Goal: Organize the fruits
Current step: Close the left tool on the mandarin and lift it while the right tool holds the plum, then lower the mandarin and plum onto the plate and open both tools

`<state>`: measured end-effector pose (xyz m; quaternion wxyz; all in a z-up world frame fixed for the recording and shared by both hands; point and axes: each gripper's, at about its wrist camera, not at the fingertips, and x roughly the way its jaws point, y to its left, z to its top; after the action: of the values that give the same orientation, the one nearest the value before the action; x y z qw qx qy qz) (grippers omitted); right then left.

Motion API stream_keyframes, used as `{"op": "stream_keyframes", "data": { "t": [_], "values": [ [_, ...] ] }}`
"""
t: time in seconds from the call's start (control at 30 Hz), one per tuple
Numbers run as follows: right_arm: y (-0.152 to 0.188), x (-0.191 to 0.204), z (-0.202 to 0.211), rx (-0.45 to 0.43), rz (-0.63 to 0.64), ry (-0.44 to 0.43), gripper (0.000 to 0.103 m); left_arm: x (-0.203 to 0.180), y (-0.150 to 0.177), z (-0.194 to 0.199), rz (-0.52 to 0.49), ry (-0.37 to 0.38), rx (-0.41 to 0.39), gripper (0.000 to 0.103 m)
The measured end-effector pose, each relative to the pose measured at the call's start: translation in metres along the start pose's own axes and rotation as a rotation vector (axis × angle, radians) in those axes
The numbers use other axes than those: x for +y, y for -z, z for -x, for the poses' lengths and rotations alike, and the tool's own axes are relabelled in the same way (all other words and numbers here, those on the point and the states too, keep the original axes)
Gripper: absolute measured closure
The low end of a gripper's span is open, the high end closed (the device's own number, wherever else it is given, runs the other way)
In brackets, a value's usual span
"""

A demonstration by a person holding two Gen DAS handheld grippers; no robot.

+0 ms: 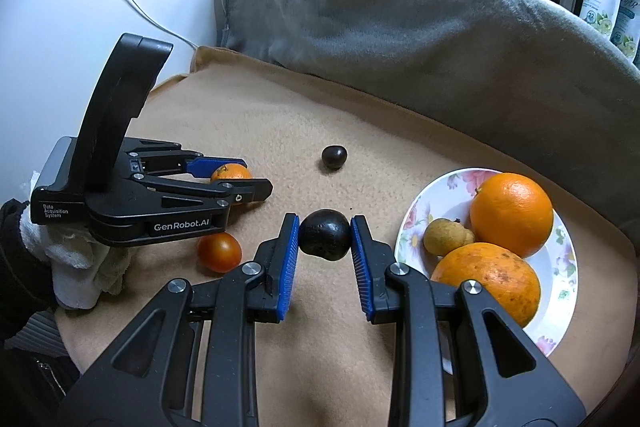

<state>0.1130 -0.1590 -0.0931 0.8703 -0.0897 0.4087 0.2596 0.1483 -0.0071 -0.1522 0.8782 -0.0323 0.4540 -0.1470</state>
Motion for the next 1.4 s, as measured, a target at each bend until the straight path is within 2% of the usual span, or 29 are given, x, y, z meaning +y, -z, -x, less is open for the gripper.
{"op": "stream_keyframes", "data": {
  "t": [0.1,0.33,0.67,1.07,1.4],
  "values": [
    [-0.001,-0.004,0.007,-0.018,-0.012,-0.001,0.076,0.002,-0.001,0.010,-0.015,0.008,-0.017,0.069],
    [0.003,-0.014,0.029,-0.055,-0.032,0.017,0.076,-0.017,-0.017,0.034,-0.049,0.032,-0.068,0.069],
    [0.012,-0.048,0.055,-0.095,-0.096,0.069,0.076,-0.051,-0.031,0.040,-0.091,0.084,-0.116,0.069],
    [0.039,-0.109,0.073,-0.101,-0.208,0.151,0.076,-0.090,-0.055,0.023,-0.122,0.146,-0.111,0.069],
    [0.057,-0.147,0.069,-0.088,-0.277,0.165,0.076,-0.109,-0.070,0.002,-0.117,0.181,-0.086,0.069]
  ]
}}
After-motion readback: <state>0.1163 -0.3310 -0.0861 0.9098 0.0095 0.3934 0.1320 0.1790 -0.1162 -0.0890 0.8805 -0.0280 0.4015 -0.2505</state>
